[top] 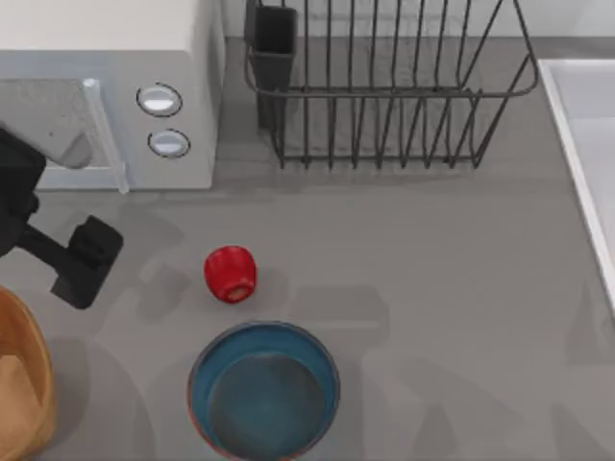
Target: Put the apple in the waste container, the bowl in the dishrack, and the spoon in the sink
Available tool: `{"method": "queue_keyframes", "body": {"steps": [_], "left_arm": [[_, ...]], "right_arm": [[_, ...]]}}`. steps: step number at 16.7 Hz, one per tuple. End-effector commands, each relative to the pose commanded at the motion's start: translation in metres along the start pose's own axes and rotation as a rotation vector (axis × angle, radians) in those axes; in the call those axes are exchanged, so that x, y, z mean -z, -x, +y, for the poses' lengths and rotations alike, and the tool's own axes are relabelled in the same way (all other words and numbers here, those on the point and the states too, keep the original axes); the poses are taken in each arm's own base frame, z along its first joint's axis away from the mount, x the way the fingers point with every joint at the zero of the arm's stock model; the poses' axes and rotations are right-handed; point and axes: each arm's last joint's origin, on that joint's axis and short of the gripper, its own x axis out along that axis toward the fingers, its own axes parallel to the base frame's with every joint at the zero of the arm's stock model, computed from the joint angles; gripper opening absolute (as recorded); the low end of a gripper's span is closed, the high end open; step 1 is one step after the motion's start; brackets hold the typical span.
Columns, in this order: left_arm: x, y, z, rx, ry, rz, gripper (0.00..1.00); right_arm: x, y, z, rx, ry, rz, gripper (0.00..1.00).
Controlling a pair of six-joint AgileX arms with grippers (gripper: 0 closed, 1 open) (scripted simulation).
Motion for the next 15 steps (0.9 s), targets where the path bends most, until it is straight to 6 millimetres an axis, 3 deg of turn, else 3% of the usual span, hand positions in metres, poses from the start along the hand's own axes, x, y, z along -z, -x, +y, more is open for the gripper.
{"method": "queue_keyframes", "body": {"steps": [9, 15], "left_arm": [[-0.068, -0.071, -0.01, 0.247, -0.284, 0.274, 1.0], [-0.09, -0.148, -0.036, 0.442, -0.463, 0.491, 1.0]], "right_arm": [[0.0, 0.0, 0.0, 0.0, 0.0, 0.0, 1.0], [0.0, 0.0, 0.0, 0.0, 0.0, 0.0, 1.0]]}}
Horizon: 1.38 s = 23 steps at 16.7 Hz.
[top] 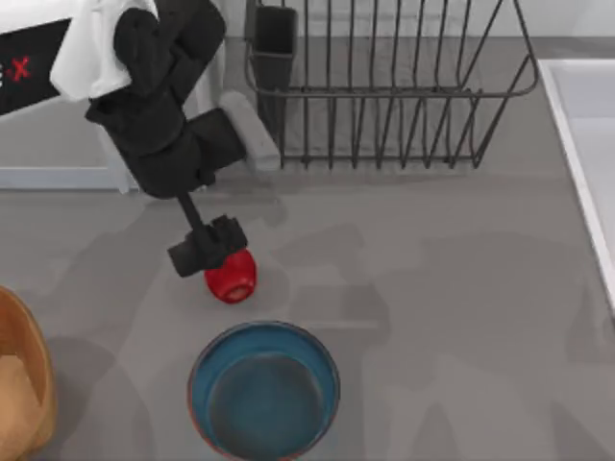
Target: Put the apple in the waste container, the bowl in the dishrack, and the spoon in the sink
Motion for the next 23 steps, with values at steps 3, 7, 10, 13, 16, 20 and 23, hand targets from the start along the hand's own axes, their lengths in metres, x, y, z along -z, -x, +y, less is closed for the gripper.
{"method": "queue_keyframes", "body": {"steps": [3, 7, 10, 13, 16, 20, 23], "left_arm": [[-0.018, -0.022, 0.002, 0.069, -0.073, 0.061, 1.0], [-0.022, -0.029, 0.002, 0.089, -0.089, 0.081, 1.0], [-0.02, -0.028, 0.003, 0.087, -0.083, 0.081, 1.0], [-0.021, -0.042, 0.002, 0.092, -0.089, 0.084, 1.0], [-0.02, -0.071, 0.0, 0.086, -0.089, 0.077, 1.0], [-0.016, -0.098, -0.004, 0.089, -0.089, 0.081, 1.0], [-0.016, -0.098, -0.004, 0.089, -0.089, 0.081, 1.0]], "right_arm": [[0.0, 0.0, 0.0, 0.0, 0.0, 0.0, 1.0], [0.0, 0.0, 0.0, 0.0, 0.0, 0.0, 1.0], [0.0, 0.0, 0.0, 0.0, 0.0, 0.0, 1.0], [0.0, 0.0, 0.0, 0.0, 0.0, 0.0, 1.0], [0.0, 0.0, 0.0, 0.0, 0.0, 0.0, 1.0], [0.0, 0.0, 0.0, 0.0, 0.0, 0.0, 1.0], [0.0, 0.0, 0.0, 0.0, 0.0, 0.0, 1.0]]}}
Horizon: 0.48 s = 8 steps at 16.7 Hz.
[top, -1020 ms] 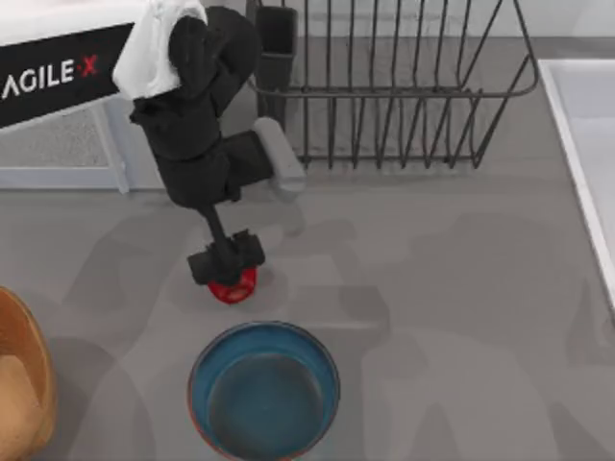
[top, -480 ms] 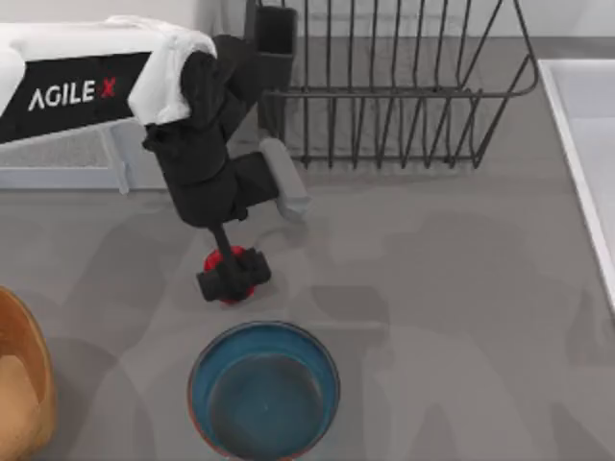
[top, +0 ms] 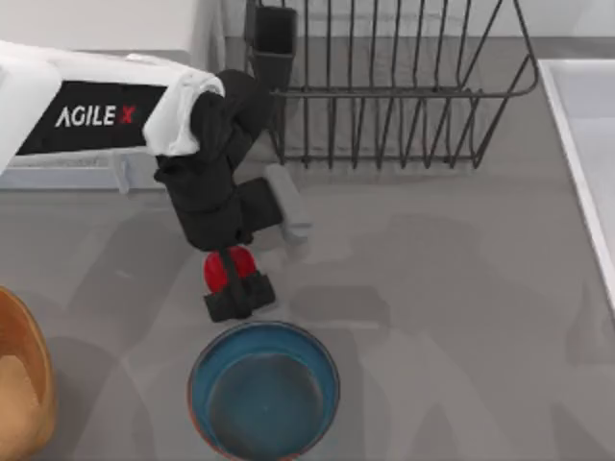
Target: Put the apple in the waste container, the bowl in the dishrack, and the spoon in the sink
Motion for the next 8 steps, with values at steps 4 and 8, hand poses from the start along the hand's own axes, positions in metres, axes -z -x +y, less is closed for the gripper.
{"method": "queue_keyframes", "body": {"steps": [4, 8], "left_arm": [[0.0, 0.0, 0.0, 0.0, 0.0, 0.0, 0.7], [0.0, 0.0, 0.0, 0.0, 0.0, 0.0, 0.4]], "right_arm": [[0.0, 0.0, 0.0, 0.0, 0.0, 0.0, 1.0], [0.0, 0.0, 0.0, 0.0, 0.0, 0.0, 1.0]]}}
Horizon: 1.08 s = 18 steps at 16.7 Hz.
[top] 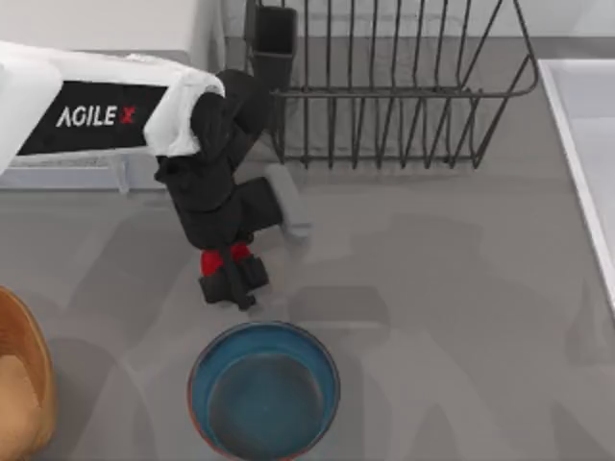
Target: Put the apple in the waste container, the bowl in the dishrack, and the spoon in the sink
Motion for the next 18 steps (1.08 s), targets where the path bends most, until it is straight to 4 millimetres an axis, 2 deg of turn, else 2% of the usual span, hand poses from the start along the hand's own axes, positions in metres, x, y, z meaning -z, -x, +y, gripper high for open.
{"method": "queue_keyframes", "body": {"steps": [5, 13, 16, 18], "left_arm": [[0.0, 0.0, 0.0, 0.0, 0.0, 0.0, 0.02], [0.0, 0.0, 0.0, 0.0, 0.0, 0.0, 0.0], [-0.002, 0.01, 0.002, -0.019, -0.007, -0.007, 0.0], [-0.006, 0.025, 0.003, -0.02, -0.012, -0.009, 0.0]], "right_arm": [[0.0, 0.0, 0.0, 0.0, 0.0, 0.0, 1.0], [0.0, 0.0, 0.0, 0.0, 0.0, 0.0, 1.0], [0.0, 0.0, 0.0, 0.0, 0.0, 0.0, 1.0], [0.0, 0.0, 0.0, 0.0, 0.0, 0.0, 1.0]]}}
